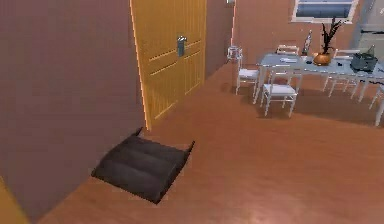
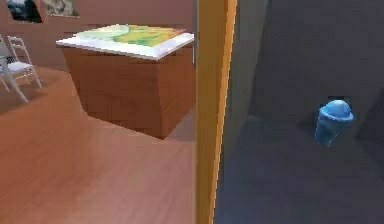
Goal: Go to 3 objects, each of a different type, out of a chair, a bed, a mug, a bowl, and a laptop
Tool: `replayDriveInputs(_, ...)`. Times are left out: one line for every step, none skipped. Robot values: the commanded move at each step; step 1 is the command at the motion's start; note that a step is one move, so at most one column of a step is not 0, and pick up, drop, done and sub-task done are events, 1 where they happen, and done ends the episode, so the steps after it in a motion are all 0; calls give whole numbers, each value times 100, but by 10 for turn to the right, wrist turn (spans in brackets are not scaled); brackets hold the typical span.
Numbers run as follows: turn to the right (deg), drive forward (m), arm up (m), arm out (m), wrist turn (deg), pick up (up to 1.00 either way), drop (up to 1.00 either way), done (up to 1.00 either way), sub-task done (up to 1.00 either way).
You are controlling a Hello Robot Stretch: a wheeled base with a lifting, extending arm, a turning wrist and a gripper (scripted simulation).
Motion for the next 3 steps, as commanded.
replayDriveInputs(450,0,0,0,0,0,0,0,0)
replayDriveInputs(0,80,0,0,0,0,0,0,0)
replayDriveInputs(-120,0,0,0,0,0,0,0,0)
